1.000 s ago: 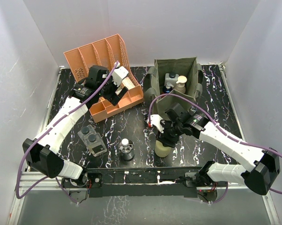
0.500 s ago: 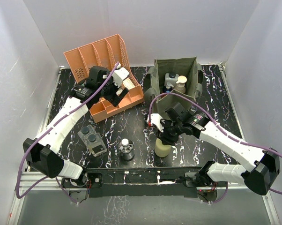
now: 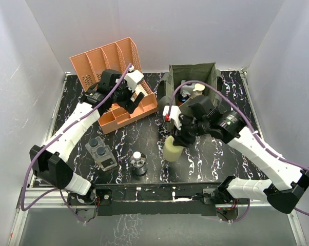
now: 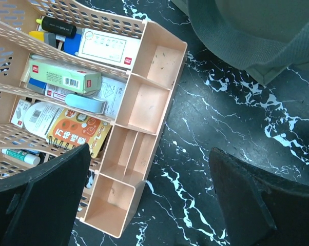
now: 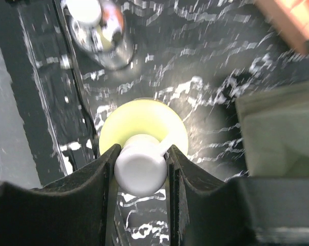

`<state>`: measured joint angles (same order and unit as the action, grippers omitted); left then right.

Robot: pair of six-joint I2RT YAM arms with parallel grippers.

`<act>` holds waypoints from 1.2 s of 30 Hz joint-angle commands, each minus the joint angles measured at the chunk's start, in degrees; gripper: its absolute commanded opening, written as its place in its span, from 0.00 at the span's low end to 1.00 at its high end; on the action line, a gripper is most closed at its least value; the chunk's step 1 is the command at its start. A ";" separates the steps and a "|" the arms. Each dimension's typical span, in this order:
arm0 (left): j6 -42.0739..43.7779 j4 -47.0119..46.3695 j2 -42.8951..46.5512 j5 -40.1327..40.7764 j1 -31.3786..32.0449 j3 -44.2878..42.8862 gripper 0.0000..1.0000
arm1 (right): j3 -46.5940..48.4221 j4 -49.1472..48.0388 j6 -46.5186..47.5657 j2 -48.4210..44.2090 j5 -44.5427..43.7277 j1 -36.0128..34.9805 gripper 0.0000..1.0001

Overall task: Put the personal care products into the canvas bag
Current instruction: Pick up the care product from the center of the board, then place the care product in the canvas bag.

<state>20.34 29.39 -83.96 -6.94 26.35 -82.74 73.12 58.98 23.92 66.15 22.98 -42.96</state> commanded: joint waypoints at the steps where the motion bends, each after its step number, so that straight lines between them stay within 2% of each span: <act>1: -2.40 -1.03 -1.00 0.05 -0.46 -3.86 0.97 | 12.57 -7.50 -3.31 -0.28 5.42 0.19 0.08; 7: -5.28 -1.05 -3.45 6.26 -1.45 -6.31 0.97 | 28.81 -8.97 -6.72 6.27 -0.70 0.28 0.08; 12: -4.90 -1.57 -3.58 7.99 -2.27 -6.38 0.97 | 40.04 -10.16 -8.22 11.98 -5.58 1.06 0.08; 16: -4.12 -1.33 -3.47 5.16 -2.27 -6.33 0.97 | 48.02 -10.27 -8.55 16.49 -8.61 2.84 0.08; 20: -2.93 -1.17 -3.09 -1.33 -2.27 -5.43 0.96 | 54.91 -11.63 -9.18 20.46 -12.79 5.64 0.08; 23: -2.89 -0.27 -3.29 -7.15 -2.27 -5.90 0.95 | 57.47 -12.96 -9.62 22.41 -15.36 8.93 0.08; 29: -2.57 -0.84 -3.48 -10.81 -1.17 -7.76 0.94 | 61.82 -14.86 -7.67 25.62 -20.25 13.88 0.08; 36: 2.84 1.02 -5.79 -9.57 8.74 -15.32 0.93 | 58.79 -15.78 -6.91 25.76 -20.97 18.15 0.08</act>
<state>19.20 29.23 -88.49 -14.76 28.86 -91.83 129.73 56.51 16.14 94.13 3.09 -26.28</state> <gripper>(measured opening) 0.927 0.374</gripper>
